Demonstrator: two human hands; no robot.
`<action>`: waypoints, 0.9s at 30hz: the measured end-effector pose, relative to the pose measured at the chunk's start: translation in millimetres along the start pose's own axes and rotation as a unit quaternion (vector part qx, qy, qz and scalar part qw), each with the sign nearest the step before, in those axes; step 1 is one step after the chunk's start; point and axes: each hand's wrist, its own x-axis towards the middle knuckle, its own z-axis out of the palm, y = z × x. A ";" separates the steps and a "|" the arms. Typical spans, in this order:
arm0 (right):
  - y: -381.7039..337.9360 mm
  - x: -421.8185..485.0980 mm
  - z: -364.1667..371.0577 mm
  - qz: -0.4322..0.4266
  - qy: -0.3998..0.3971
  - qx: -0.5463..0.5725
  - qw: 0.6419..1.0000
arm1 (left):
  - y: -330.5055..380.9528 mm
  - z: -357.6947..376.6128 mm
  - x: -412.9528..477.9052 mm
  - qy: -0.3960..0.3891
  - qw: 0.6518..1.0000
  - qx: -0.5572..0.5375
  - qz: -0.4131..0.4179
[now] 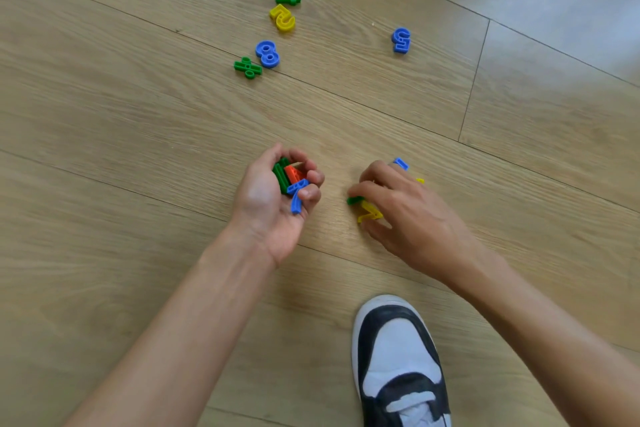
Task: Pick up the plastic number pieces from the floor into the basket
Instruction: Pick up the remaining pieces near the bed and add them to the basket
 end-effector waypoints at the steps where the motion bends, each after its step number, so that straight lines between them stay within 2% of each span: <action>1: -1.8 0.7 0.5 0.000 0.009 -0.004 1.000 | -0.5 -1.3 -0.5 -0.001 1.000 0.005 0.003; 8: -6.0 0.1 6.4 0.011 0.038 -0.012 0.999 | -1.6 -9.1 -2.0 -0.005 0.999 0.037 0.011; 13: -1.4 2.2 2.8 0.019 0.087 0.081 0.993 | -7.6 -6.4 -4.0 0.004 0.997 0.082 0.016; 16: 0.2 2.3 -0.9 0.037 0.118 0.082 0.989 | -12.8 -4.4 -5.9 0.007 0.995 0.096 0.009; 18: 1.4 0.2 -6.4 0.059 0.164 0.116 0.978 | -15.3 -2.6 -6.3 0.010 0.995 0.096 0.007; 21: -4.4 -6.2 -21.6 0.072 0.241 0.228 0.941 | -20.1 0.2 -8.7 -0.003 0.992 0.120 -0.023; 25: -26.0 -12.3 -33.6 -0.002 0.195 0.222 0.955 | -35.9 7.9 -14.2 -0.070 0.983 0.143 -0.090; 27: -21.2 -12.3 -32.8 0.016 0.212 0.260 0.942 | -40.9 10.1 -13.9 -0.072 0.985 0.139 -0.076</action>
